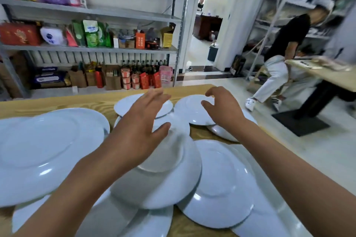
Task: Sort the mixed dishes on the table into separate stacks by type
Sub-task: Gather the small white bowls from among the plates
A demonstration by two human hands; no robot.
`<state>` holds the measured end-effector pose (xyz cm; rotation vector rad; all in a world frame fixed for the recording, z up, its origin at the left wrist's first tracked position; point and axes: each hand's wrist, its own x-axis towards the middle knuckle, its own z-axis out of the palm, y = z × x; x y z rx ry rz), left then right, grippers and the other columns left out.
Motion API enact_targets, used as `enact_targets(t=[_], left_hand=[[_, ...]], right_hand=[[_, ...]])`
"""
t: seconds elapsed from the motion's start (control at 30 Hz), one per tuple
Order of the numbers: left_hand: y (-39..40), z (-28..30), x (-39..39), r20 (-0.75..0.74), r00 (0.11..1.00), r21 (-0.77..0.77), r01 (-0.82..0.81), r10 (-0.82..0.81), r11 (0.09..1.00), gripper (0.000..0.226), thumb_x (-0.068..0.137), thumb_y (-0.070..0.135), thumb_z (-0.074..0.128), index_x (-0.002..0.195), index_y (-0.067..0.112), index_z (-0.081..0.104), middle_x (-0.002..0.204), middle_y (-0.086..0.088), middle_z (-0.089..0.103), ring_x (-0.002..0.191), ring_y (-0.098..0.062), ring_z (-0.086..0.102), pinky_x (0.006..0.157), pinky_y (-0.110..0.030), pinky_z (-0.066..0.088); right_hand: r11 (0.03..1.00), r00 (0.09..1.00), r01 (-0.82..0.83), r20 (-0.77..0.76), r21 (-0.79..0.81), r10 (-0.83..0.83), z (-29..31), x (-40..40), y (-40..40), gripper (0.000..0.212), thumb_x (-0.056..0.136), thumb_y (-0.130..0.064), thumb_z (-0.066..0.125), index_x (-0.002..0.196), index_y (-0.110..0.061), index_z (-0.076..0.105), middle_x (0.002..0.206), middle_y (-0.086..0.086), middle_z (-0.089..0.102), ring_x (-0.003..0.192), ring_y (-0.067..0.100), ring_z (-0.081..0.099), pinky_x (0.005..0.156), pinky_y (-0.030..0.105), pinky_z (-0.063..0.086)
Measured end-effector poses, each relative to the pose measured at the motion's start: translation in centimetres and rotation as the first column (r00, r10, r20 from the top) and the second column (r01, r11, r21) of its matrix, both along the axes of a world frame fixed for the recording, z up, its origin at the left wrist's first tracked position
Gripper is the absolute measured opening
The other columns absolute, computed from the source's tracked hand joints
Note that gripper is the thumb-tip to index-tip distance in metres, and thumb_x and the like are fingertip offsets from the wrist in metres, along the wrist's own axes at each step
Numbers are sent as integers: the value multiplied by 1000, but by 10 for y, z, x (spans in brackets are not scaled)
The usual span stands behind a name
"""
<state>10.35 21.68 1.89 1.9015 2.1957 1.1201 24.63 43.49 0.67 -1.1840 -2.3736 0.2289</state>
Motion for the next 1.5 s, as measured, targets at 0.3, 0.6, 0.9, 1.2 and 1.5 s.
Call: enact_targets(t=[0.3,0.6,0.9,1.2,1.5], left_hand=[[3,-21,11,-26,989,-30,145,-146,989,60,90,39,55,144,44,28,153,29,15,138,15,0,100,3,-2],[-5,-20,32,-5,970,30,243,-243,970,54,93,45,51,143,47,29,151,36,10,140,12,2,109,-11,6],[0,-28,15,-15,984,49,180,-180,982,51,92,44,52,140,45,34,149,32,22,138,8,18,108,-14,14],[2,-31,10,-44,986,31,165,-163,986,53,92,37,54,141,42,35,149,27,24,138,3,20,111,-20,17],[4,-21,-10,-8,999,84,-47,47,995,40,93,33,55,132,28,50,139,14,47,126,-6,39,98,-21,33]], right_hand=[[900,930,359,5,-246,-369,-27,22,57,77,80,-56,67,136,-10,42,136,12,46,127,31,44,88,36,40],[805,885,460,114,-374,-452,-36,19,77,91,69,-69,68,132,-8,44,129,11,54,120,31,51,92,39,46],[790,874,477,117,-386,-471,-37,14,79,79,71,-64,63,126,-10,48,122,9,59,112,30,55,83,36,47],[797,864,468,6,-383,-504,-29,13,61,74,65,-62,64,115,-10,48,108,6,61,102,28,57,71,34,44],[852,922,10,-324,-523,-210,22,-37,-28,63,67,-53,74,114,-16,54,104,-2,59,93,19,58,71,32,46]])
